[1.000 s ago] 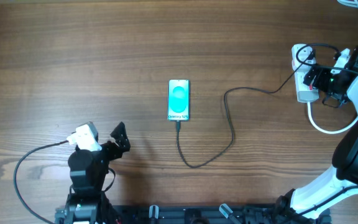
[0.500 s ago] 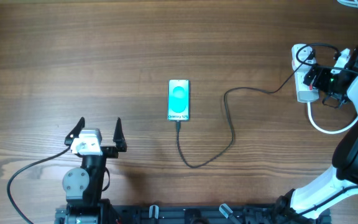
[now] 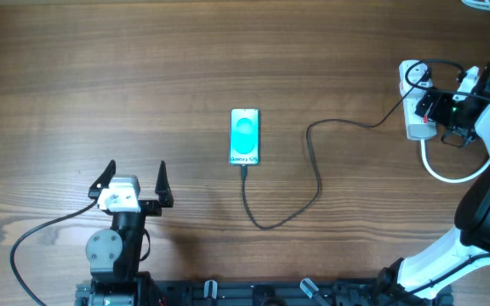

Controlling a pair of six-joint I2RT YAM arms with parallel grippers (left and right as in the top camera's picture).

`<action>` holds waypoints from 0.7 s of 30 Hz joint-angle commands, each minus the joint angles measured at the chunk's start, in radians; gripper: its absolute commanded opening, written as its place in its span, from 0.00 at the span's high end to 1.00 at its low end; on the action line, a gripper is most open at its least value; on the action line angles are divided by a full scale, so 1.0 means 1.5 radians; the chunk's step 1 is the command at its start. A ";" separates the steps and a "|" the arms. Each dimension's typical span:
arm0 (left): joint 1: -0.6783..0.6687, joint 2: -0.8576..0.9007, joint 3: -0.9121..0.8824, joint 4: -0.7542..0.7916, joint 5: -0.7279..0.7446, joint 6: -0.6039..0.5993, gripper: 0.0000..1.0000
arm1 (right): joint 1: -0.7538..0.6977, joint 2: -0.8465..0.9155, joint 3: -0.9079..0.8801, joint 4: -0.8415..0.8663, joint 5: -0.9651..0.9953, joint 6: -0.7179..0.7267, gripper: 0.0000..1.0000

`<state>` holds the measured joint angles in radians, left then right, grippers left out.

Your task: Plug charger to phone and switch on socket

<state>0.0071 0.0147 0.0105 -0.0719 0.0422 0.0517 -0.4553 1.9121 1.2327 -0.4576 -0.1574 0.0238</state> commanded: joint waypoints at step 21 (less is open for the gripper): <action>-0.004 -0.008 -0.003 -0.003 -0.002 0.013 0.00 | 0.000 -0.024 -0.005 0.000 -0.014 -0.009 0.00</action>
<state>0.0071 0.0147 0.0105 -0.0719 0.0422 0.0517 -0.4553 1.9121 1.2327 -0.4576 -0.1574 0.0238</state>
